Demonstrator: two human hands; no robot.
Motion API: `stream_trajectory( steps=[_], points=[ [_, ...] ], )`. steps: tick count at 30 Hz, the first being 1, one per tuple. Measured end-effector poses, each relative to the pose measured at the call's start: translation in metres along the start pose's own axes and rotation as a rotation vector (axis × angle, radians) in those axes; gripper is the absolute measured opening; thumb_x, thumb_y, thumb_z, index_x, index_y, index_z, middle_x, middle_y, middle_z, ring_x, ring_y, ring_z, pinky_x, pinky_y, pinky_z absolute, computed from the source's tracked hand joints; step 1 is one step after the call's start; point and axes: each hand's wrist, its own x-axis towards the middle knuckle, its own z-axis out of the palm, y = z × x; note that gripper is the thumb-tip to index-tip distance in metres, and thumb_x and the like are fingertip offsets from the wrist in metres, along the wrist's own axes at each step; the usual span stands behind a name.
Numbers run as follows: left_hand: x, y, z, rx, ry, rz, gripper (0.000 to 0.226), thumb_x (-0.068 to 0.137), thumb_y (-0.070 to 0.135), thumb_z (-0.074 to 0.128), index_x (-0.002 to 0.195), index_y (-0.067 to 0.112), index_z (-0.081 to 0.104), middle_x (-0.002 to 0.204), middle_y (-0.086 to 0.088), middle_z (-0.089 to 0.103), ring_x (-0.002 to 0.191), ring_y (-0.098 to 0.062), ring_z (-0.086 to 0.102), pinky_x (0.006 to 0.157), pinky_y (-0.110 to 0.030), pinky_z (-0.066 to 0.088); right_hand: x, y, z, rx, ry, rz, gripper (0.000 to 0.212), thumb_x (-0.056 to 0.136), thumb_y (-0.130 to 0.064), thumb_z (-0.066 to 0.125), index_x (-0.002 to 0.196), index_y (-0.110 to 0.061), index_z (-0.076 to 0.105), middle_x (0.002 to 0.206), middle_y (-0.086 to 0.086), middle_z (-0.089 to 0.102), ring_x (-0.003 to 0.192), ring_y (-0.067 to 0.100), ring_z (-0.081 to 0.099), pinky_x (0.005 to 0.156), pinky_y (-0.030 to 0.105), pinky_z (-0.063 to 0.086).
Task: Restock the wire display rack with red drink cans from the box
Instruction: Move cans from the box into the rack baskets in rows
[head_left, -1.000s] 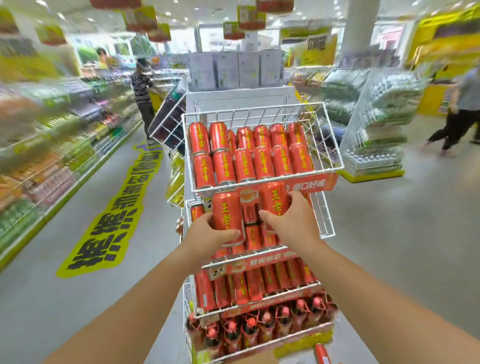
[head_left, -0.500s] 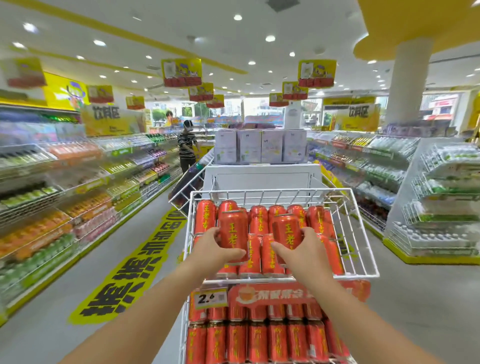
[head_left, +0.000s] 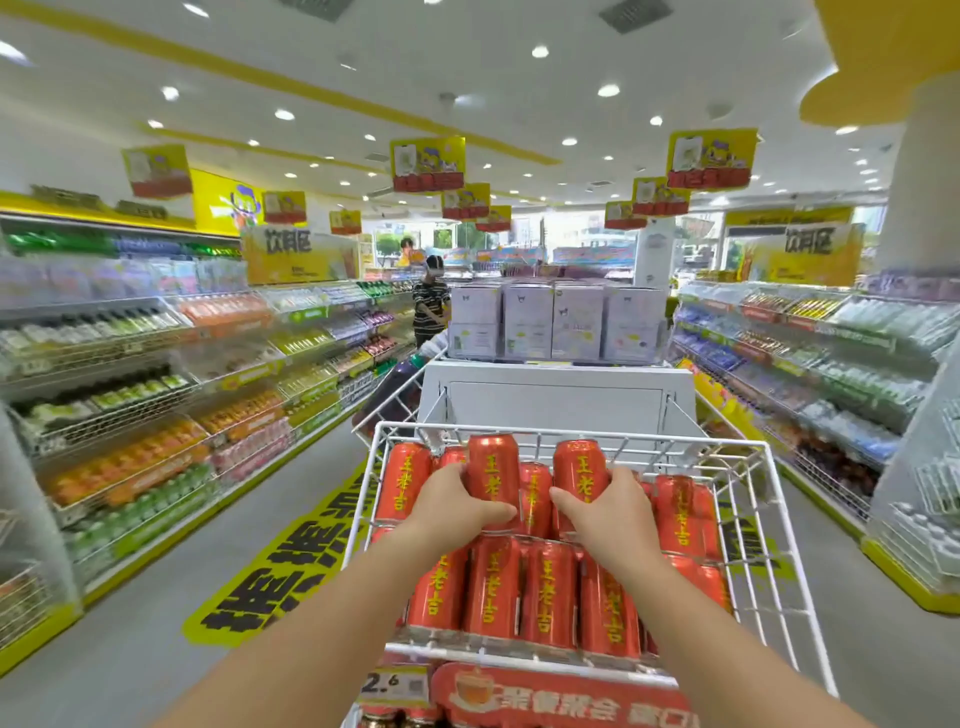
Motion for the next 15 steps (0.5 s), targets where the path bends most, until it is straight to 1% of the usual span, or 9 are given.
stream_trajectory(
  steps=[2,3,4,6,7,8,10,13,15],
  points=[
    [-0.005,0.008,0.002,0.02,0.022,0.011,0.099,0.046,0.048,0.093,0.134,0.023,0.056,0.115,0.005,0.074,0.102,-0.012,0.072,0.095,-0.04,0.058,0.006,0.0,0.005,0.003,-0.005,0.02,0.054,0.074,-0.051,0.08,0.104,-0.014,0.055,0.099,0.002,0.061,0.082,0.018,0.06,0.064,0.031,0.044],
    [-0.007,0.013,0.003,0.024,0.009,0.017,0.095,0.051,0.042,0.093,0.135,0.024,0.054,0.113,0.007,0.074,0.101,-0.01,0.071,0.096,-0.039,0.058,0.01,0.0,0.009,0.0,-0.007,0.032,0.056,0.074,-0.052,0.079,0.106,-0.012,0.055,0.1,0.004,0.061,0.085,0.021,0.06,0.065,0.032,0.043],
    [-0.008,0.015,0.004,0.043,-0.007,0.021,0.084,0.058,0.033,0.093,0.132,0.025,0.055,0.108,0.009,0.074,0.097,-0.006,0.071,0.095,-0.036,0.057,0.012,0.0,0.011,-0.007,-0.017,0.044,0.058,0.074,-0.053,0.079,0.106,-0.011,0.054,0.101,0.004,0.06,0.088,0.023,0.06,0.068,0.033,0.043],
    [-0.01,0.018,0.005,0.107,-0.012,0.033,0.06,0.071,0.017,0.089,0.119,0.03,0.056,0.097,0.017,0.07,0.086,0.01,0.063,0.087,-0.02,0.053,0.014,0.0,0.017,-0.005,-0.041,0.062,0.057,0.075,-0.053,0.078,0.104,-0.012,0.051,0.1,0.003,0.059,0.091,0.024,0.059,0.069,0.034,0.042],
    [-0.008,0.019,0.006,0.134,-0.011,0.037,0.055,0.075,0.014,0.088,0.114,0.032,0.054,0.095,0.02,0.067,0.083,0.016,0.057,0.08,-0.012,0.049,0.015,0.001,0.019,0.004,-0.043,0.064,0.057,0.075,-0.053,0.078,0.105,-0.013,0.051,0.101,0.003,0.059,0.092,0.024,0.059,0.069,0.034,0.042],
    [-0.006,0.018,0.008,0.158,-0.007,0.061,0.053,0.076,0.014,0.086,0.114,0.032,0.054,0.097,0.02,0.066,0.083,0.015,0.057,0.076,-0.009,0.047,0.015,0.003,0.022,0.011,-0.044,0.067,0.058,0.074,-0.053,0.078,0.108,-0.013,0.052,0.103,0.003,0.06,0.093,0.023,0.059,0.069,0.033,0.042],
    [-0.007,0.019,0.014,0.221,0.009,0.107,0.053,0.077,0.016,0.085,0.12,0.028,0.056,0.106,0.014,0.068,0.091,0.001,0.064,0.081,-0.015,0.05,0.016,0.006,0.026,0.018,-0.048,0.076,0.067,0.073,-0.055,0.078,0.116,-0.01,0.053,0.111,0.006,0.061,0.099,0.025,0.06,0.072,0.034,0.044],
    [-0.003,0.016,0.021,0.255,0.031,0.102,0.048,0.079,0.019,0.083,0.117,0.029,0.055,0.107,0.014,0.065,0.099,-0.007,0.064,0.082,-0.022,0.05,0.016,0.01,0.032,0.007,-0.054,0.086,0.089,0.07,-0.062,0.075,0.134,-0.006,0.048,0.125,0.01,0.06,0.114,0.03,0.058,0.087,0.039,0.051],
    [-0.003,0.016,0.025,0.279,0.041,0.089,0.048,0.078,0.024,0.084,0.118,0.025,0.058,0.106,0.008,0.067,0.099,-0.013,0.066,0.085,-0.026,0.054,0.016,0.012,0.034,0.009,-0.057,0.091,0.088,0.071,-0.063,0.074,0.133,-0.006,0.048,0.125,0.011,0.06,0.115,0.03,0.058,0.09,0.041,0.051]
  ],
)
